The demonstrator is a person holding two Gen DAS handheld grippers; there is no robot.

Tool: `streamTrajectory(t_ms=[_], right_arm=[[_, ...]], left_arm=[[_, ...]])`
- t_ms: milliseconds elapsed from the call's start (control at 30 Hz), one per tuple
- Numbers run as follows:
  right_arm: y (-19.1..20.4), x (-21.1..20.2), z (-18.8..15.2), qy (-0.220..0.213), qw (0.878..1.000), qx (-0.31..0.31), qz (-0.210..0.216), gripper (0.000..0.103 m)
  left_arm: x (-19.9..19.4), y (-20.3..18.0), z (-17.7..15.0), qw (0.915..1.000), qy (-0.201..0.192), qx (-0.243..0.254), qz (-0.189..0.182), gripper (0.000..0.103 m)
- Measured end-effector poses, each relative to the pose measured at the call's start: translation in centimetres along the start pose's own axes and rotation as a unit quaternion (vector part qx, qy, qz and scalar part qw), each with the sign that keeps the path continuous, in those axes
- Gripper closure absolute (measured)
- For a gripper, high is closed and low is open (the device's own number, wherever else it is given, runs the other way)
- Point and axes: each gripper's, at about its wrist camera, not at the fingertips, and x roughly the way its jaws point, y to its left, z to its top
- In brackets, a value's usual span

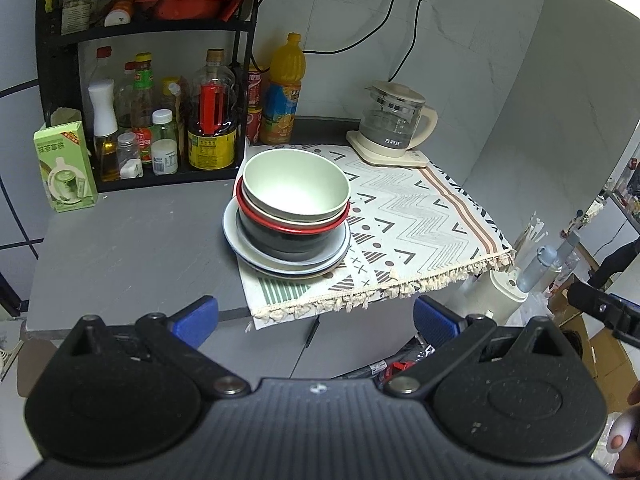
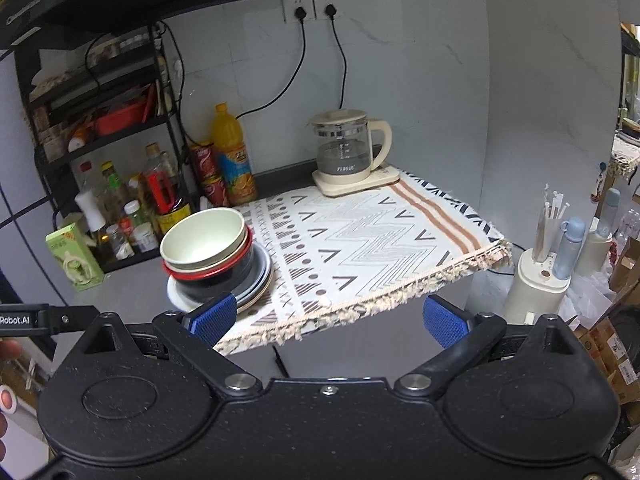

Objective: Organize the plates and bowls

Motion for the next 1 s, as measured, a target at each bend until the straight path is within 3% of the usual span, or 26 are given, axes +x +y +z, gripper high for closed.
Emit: streamTrajectory(t_ms=[1000], right_arm=[[-0.3,0.0,-0.5,0.003,1.000,-0.016,0.019,0.001]], left_arm=[[-2.2,-0.4,-0.6,0.9997,-0.008,0.006,0.022,0.000]])
